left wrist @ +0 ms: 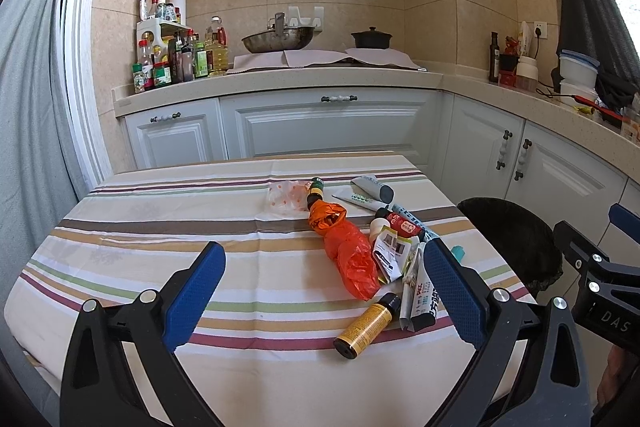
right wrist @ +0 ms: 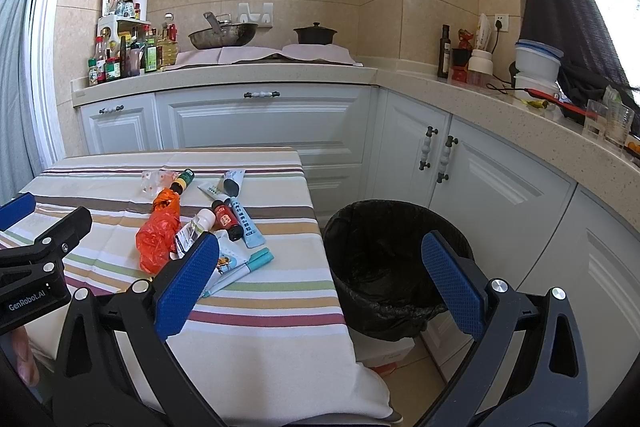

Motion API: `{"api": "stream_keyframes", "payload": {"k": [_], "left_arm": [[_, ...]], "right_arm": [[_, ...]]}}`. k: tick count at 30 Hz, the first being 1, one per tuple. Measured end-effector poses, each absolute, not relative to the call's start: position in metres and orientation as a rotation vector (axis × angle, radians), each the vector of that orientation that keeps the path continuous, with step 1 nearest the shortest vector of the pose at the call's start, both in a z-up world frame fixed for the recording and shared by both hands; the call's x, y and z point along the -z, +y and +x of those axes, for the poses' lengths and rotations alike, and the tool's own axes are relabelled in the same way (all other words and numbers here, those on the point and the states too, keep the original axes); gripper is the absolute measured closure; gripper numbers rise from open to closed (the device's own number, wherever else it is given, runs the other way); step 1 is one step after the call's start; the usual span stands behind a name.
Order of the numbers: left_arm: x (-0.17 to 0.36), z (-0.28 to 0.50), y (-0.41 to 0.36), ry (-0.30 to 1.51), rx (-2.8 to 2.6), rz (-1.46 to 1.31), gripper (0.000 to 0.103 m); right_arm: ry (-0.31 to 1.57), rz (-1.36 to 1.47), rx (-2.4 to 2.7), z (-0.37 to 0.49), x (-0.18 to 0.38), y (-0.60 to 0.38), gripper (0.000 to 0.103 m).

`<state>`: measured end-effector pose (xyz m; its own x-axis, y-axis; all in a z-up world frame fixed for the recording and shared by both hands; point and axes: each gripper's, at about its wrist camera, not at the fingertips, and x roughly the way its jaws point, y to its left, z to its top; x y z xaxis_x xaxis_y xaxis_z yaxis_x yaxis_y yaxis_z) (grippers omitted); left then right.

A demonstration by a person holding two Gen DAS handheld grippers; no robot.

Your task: Collect trash

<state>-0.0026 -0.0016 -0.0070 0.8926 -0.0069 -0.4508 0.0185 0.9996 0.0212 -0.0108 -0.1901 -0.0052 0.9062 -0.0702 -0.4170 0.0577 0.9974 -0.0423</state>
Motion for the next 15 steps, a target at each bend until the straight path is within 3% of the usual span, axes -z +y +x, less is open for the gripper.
{"api": "stream_keyframes", "payload": {"k": [15], "left_arm": [[0.0070, -0.0025, -0.0014, 0.475, 0.009, 0.014, 0.006]], "right_arm": [[0.435, -0.031, 0.065, -0.0094, 0.0065, -0.1874, 0.004]]}}
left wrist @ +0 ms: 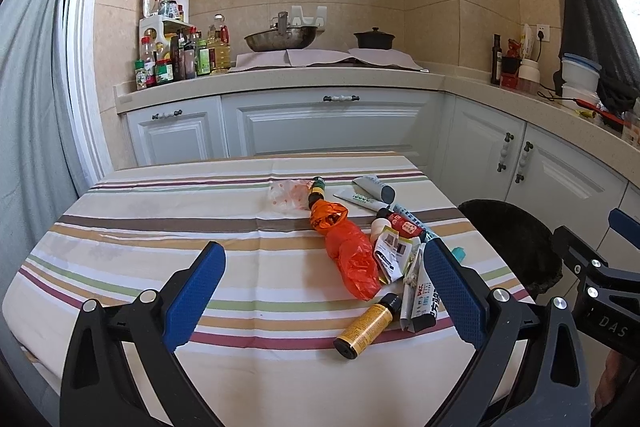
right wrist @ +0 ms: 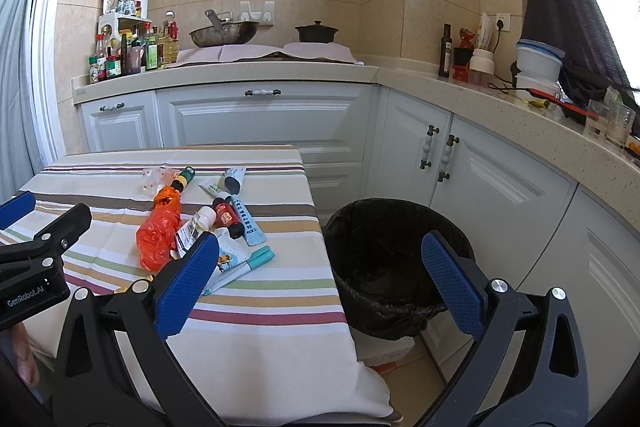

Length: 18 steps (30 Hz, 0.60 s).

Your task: Collect trash

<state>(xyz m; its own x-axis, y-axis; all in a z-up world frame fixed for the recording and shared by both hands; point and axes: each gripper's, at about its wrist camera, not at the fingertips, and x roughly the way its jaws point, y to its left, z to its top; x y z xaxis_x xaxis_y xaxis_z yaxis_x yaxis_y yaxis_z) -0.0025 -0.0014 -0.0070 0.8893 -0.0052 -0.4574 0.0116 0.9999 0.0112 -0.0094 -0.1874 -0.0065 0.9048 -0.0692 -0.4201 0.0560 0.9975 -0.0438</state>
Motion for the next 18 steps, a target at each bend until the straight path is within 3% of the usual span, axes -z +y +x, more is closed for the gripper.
{"api": "stream_keyframes", "payload": {"k": [18], "left_arm": [[0.022, 0.004, 0.035, 0.524, -0.049, 0.021, 0.006]], "right_arm": [[0.514, -0.034, 0.012, 0.006, 0.027, -0.155, 0.007]]}}
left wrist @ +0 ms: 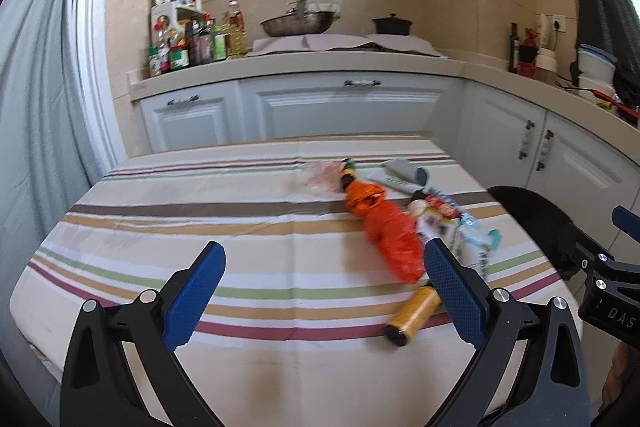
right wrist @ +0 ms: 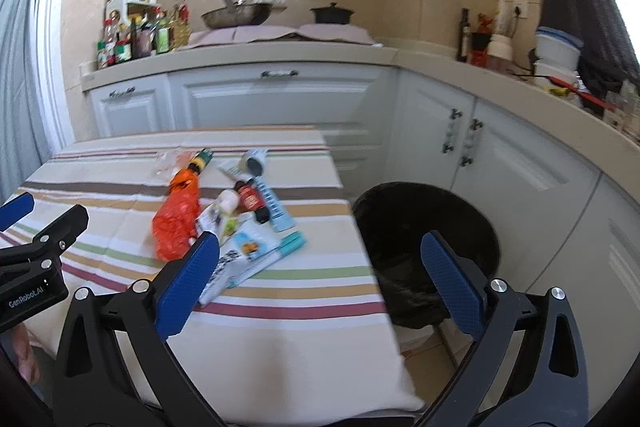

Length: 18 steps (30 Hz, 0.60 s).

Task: Collect trash
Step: 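Grasp the white printed tube with the right gripper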

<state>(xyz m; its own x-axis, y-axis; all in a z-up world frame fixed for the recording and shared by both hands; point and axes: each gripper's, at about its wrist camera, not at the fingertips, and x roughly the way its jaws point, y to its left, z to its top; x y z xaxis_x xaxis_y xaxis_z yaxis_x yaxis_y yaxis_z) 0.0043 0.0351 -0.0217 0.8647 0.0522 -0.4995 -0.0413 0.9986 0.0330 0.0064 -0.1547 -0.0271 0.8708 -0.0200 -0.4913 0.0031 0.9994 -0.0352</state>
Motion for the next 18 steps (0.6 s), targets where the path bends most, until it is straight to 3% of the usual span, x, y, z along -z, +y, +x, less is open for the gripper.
{"api": "stream_keyframes", "payload": {"k": [18], "left_arm": [[0.051, 0.018, 0.098, 0.594, -0.156, -0.013, 0.007]], "right_arm": [[0.726, -0.070, -0.092, 0.052, 0.071, -0.100, 0.046]]}}
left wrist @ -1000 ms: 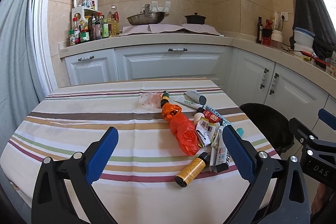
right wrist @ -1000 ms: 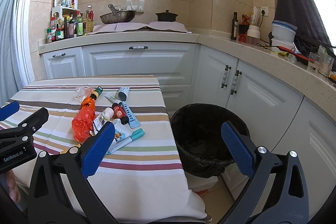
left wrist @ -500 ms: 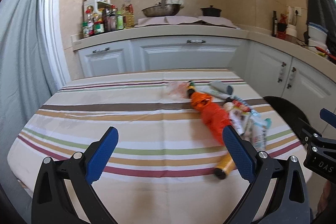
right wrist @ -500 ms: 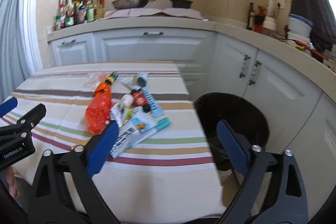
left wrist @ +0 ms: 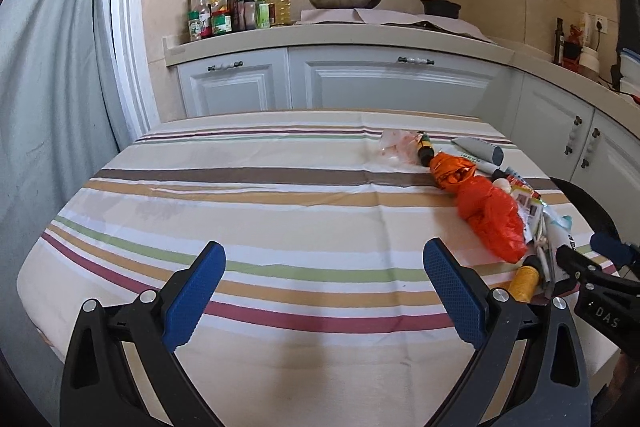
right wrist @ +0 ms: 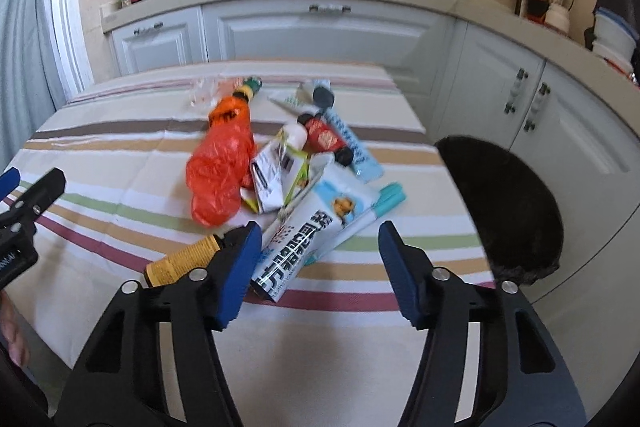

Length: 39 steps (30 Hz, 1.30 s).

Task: Collect trash
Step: 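Grasp the white printed tube with the right gripper, then grasp the yellow-labelled bottle with the left gripper while the right gripper holds the white tube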

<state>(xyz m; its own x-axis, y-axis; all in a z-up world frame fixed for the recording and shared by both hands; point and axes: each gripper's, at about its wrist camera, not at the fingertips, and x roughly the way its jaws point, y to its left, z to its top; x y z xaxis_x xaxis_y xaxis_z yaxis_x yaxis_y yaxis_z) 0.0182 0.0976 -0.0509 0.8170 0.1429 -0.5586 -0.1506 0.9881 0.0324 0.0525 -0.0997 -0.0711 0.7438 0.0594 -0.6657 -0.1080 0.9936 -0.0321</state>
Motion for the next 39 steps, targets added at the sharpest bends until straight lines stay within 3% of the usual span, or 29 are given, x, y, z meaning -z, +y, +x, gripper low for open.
{"api": "stream_keyframes", "payload": {"k": [3, 6, 13, 34, 35, 38, 39], "left_arm": [[0.054, 0.019, 0.098, 0.601, -0.153, -0.019, 0.007], [0.056, 0.020, 0.097, 0.611, -0.153, -0.025, 0.007], [0.059, 0.021, 0.093, 0.639, -0.122, -0.036, 0.007], [0.069, 0.026, 0.011, 0.658, 0.121, 0.095, 0.007], [0.072, 0.028, 0.007, 0.673, 0.131, 0.108, 0.010], [0.080, 0.033, 0.001, 0.714, 0.144, 0.130, 0.038], [0.084, 0.036, -0.001, 0.738, 0.152, 0.129, 0.040]], "right_arm": [[0.745, -0.049, -0.101, 0.054, 0.076, -0.101, 0.055], [0.755, -0.036, -0.114, 0.054, 0.079, -0.103, 0.076], [0.739, -0.023, -0.118, 0.052, 0.078, -0.108, 0.088], [0.660, 0.002, -0.046, 0.032, 0.066, -0.162, 0.092], [0.661, 0.009, -0.042, 0.032, 0.067, -0.166, 0.092], [0.662, 0.026, -0.037, 0.030, 0.069, -0.175, 0.092], [0.663, 0.032, -0.036, 0.030, 0.070, -0.178, 0.092]]}}
